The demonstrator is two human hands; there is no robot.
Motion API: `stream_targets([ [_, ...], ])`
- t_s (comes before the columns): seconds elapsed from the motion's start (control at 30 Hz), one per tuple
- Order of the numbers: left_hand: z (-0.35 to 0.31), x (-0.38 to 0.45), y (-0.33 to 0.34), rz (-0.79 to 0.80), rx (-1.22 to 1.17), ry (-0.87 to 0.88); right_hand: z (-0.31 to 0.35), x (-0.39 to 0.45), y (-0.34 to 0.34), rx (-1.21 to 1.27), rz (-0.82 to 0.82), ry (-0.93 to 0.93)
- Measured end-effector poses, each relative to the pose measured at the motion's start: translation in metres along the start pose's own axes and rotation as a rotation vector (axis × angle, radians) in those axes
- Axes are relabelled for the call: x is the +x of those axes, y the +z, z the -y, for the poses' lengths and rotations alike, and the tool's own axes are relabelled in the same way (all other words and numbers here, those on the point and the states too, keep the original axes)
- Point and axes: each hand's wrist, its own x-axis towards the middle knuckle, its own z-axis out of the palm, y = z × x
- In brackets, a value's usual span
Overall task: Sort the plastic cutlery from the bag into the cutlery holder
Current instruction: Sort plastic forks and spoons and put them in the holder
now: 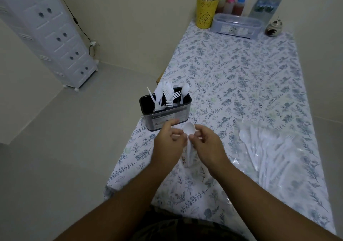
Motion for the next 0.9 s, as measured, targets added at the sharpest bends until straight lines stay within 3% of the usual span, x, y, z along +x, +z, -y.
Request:
stream_targets([
  [0.2,-0.087,0.055,-0.008,-0.046,0.036,0.308,0.083,0.042,-0.018,0.102,-0.171,-0.276],
  [0.33,-0.114,0.084,-0.011,-0.113,0.013,0.404,0.119,0.066,-0.021,0.138,-0.189,-0.362],
  [0.5,-0.091,0.1,-0.01,-0.117,0.131,0.382,0.105,0.087,-0.015,0.083,-0.172,-0.278],
  [0.7,-0.084,0.098,-0.013,-0.056,0.522,0.377,0.072,0.097,-0.015,-0.299,-0.028,-0.173],
  [0.83,-0.086,0.073,-0.008,-0.125,0.517,0.535,0.041,0.067,-0.036,-0.362,-0.049,-0.148],
  [0.9,-0.071,0.05,0.006,-0.029,0.47,0.58,0.01,0.042,-0.052,-0.415,-0.024,-0.074],
])
